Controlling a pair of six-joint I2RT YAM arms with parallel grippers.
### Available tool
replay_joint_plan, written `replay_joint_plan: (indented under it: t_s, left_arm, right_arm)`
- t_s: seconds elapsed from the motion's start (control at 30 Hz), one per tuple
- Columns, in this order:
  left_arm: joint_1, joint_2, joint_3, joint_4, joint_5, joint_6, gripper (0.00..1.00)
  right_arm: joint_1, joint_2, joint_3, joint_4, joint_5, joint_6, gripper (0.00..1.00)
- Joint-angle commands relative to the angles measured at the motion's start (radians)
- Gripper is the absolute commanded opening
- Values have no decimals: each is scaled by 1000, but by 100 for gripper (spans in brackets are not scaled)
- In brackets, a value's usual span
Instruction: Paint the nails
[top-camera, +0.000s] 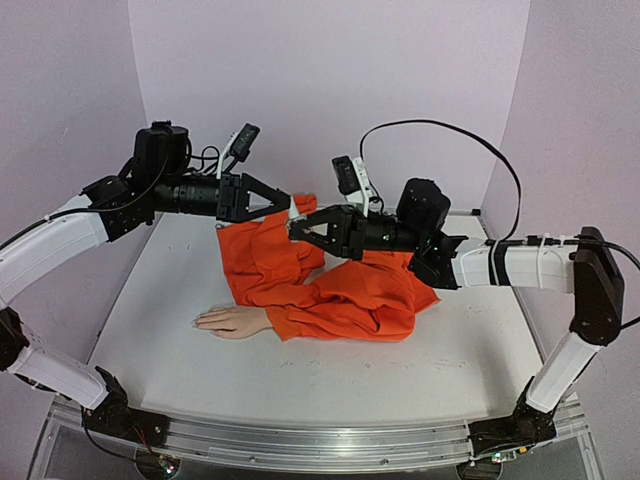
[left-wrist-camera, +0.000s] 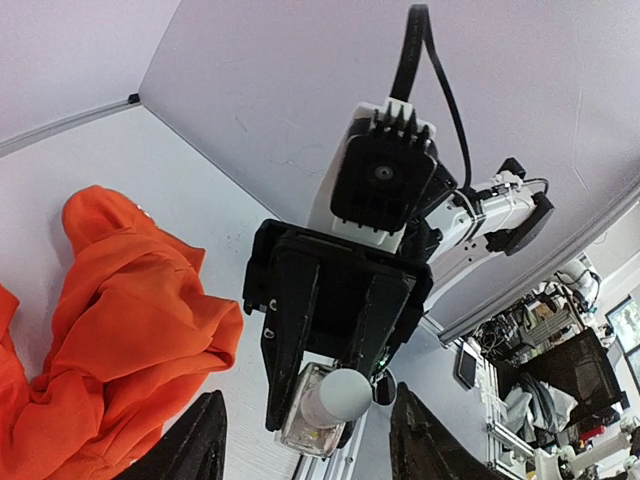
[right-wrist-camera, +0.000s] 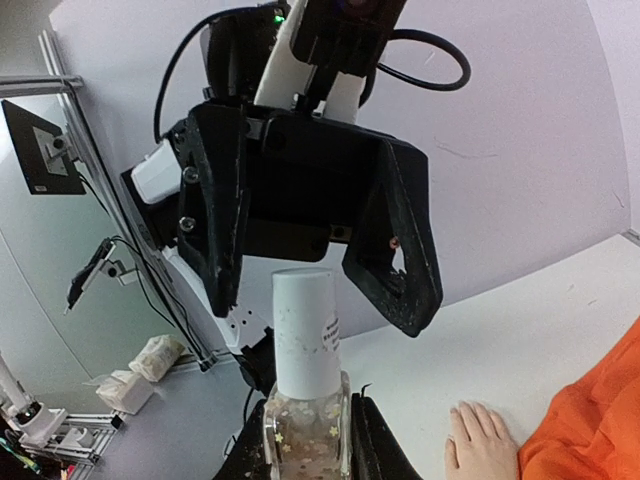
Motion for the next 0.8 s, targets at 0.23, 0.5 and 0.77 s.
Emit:
replay_joint_plan:
  t_s: [0.23,0.5,0.77]
  left_arm:
    - [-25,51,60,143,142,-5,46]
    - [-38,70,89,143,137,-7,37]
    - [-38,48,81,146,102,-4,41]
  right_arm:
    - [6,-14,29,223,-56,128,0]
    - [5,-2,23,222,-70,124,0]
    - [6,-3,11,222,-62,115,0]
